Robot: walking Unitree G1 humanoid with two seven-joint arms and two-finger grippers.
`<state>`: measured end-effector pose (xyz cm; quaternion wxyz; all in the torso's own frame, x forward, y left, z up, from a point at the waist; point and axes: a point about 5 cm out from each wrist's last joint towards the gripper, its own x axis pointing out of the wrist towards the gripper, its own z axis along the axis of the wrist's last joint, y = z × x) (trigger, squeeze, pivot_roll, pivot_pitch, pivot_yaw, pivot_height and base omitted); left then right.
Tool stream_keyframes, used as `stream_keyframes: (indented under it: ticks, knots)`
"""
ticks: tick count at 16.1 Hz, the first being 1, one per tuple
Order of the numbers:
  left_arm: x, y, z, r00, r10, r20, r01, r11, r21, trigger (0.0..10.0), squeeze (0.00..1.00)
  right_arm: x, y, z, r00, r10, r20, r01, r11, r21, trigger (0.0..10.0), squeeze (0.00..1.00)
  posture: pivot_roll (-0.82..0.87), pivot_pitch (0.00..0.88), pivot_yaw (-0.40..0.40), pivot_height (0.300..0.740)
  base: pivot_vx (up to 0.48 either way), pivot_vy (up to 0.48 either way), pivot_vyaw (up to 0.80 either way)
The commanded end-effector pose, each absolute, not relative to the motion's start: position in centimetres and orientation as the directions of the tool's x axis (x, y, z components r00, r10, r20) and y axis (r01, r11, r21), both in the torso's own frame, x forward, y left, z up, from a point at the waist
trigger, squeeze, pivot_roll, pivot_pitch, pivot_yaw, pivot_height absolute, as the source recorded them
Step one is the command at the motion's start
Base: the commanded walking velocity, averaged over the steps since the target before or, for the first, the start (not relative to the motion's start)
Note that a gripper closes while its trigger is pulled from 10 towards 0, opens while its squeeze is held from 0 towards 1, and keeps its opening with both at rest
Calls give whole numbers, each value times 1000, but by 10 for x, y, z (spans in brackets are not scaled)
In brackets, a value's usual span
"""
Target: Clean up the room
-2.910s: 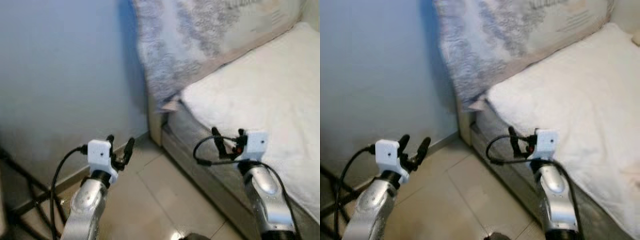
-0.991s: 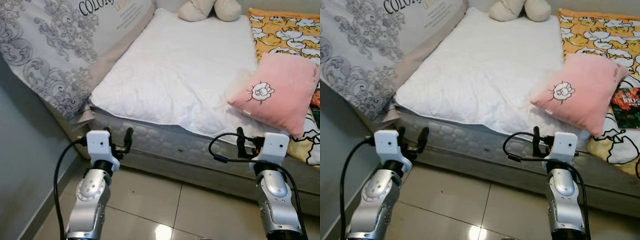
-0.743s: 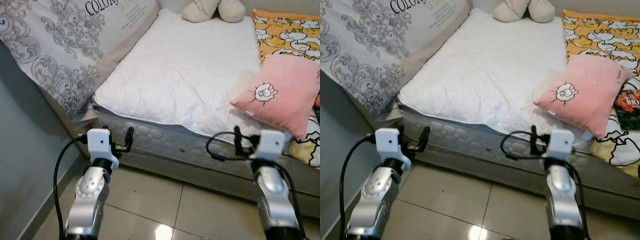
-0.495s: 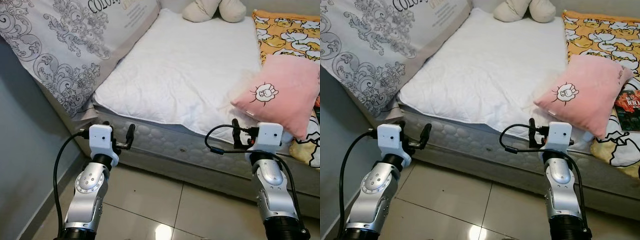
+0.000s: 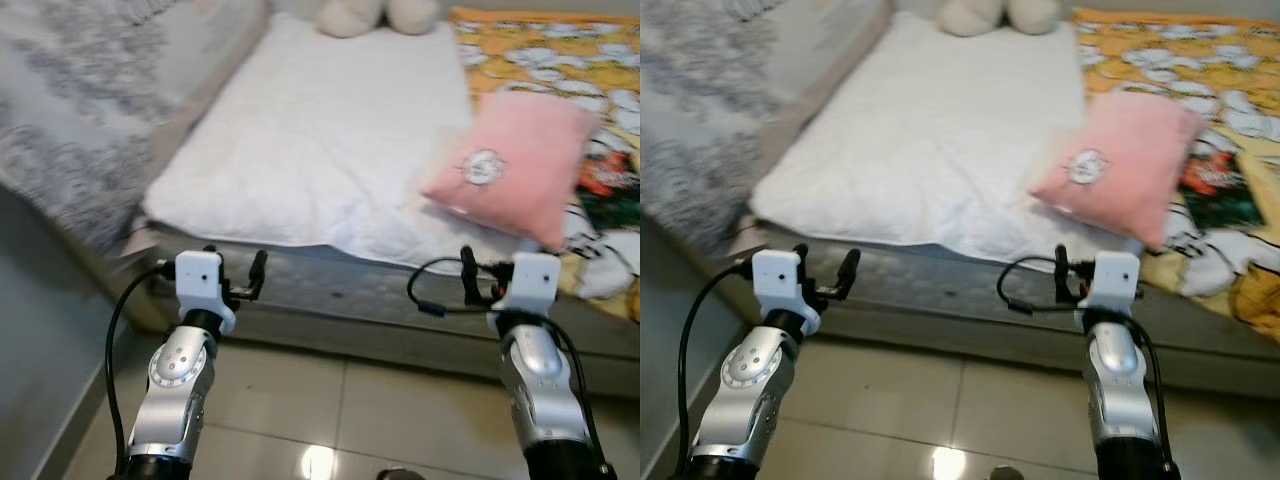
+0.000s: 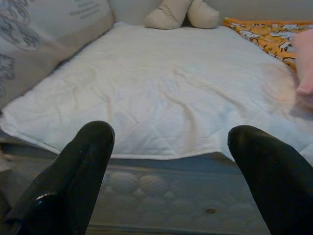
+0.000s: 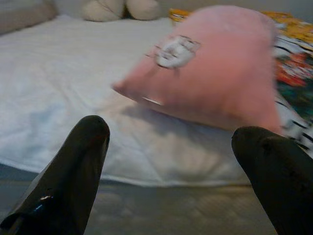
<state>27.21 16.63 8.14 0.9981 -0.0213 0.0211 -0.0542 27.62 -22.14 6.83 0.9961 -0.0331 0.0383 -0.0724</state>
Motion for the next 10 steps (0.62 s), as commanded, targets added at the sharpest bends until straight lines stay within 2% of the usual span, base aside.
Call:
stream_keyframes:
  ticks: [1, 6, 7, 10]
  knots:
    - [271, 174, 81, 996, -75, -43, 73, 996, -48, 10000, 0, 275, -221, 72, 989, -140, -48, 137, 989, -46, 10000, 0, -116, 0, 68, 740, 0, 0, -663]
    - [273, 167, 87, 993, -119, -12, 118, 992, -44, 10000, 0, 275, -221, 69, 989, -138, -57, 135, 989, -58, 10000, 0, -116, 0, 72, 740, 0, 0, -680]
    - [273, 168, 88, 993, -121, -13, 120, 992, -38, 10000, 0, 275, -218, 69, 992, -113, -60, 108, 991, -73, 10000, 0, -118, 0, 74, 740, 394, -274, -694]
    - [274, 162, 90, 992, -125, 10, 126, 990, -64, 10000, 0, 278, -214, 76, 995, -99, -16, 97, 991, -88, 10000, 0, -126, 0, 76, 740, 394, -270, 0]
